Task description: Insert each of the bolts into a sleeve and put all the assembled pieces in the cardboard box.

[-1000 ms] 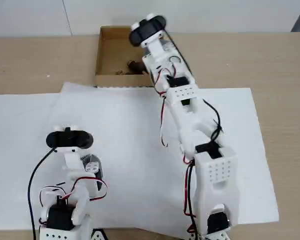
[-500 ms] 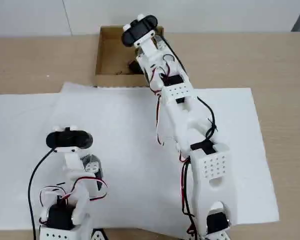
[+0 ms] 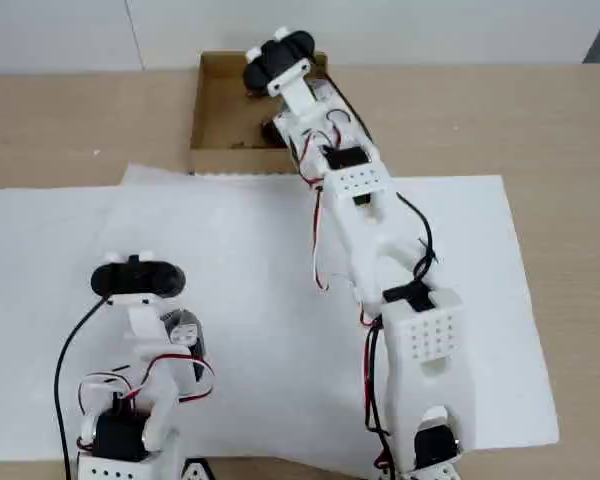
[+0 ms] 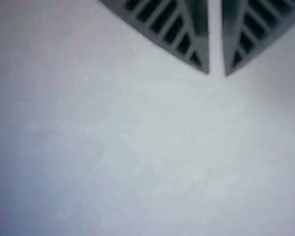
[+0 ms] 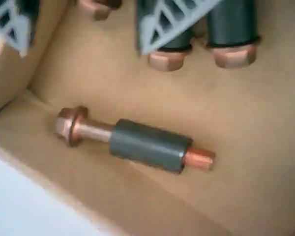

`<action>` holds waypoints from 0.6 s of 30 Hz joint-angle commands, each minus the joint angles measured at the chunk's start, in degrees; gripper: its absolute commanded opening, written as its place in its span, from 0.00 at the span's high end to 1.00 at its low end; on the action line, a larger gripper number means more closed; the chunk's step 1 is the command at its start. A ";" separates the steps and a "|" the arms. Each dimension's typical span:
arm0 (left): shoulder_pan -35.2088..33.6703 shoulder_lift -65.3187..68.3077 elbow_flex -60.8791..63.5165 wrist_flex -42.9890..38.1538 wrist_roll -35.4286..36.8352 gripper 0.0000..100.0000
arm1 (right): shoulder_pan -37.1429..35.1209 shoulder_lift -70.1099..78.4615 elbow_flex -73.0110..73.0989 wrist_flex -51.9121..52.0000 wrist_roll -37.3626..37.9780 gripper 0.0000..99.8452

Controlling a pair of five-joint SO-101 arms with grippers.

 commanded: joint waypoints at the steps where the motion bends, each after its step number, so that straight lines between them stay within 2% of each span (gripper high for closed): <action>1: 0.18 -0.62 -0.40 0.18 0.26 1.00 | 0.13 -7.87 -3.08 2.77 0.18 0.88; 5: 0.18 -0.62 -0.40 0.18 0.26 1.00 | 0.04 -12.62 -3.08 6.90 0.09 1.00; 18: 0.18 -0.62 -0.40 0.18 0.26 1.00 | 1.80 -28.18 -3.08 22.55 0.09 1.00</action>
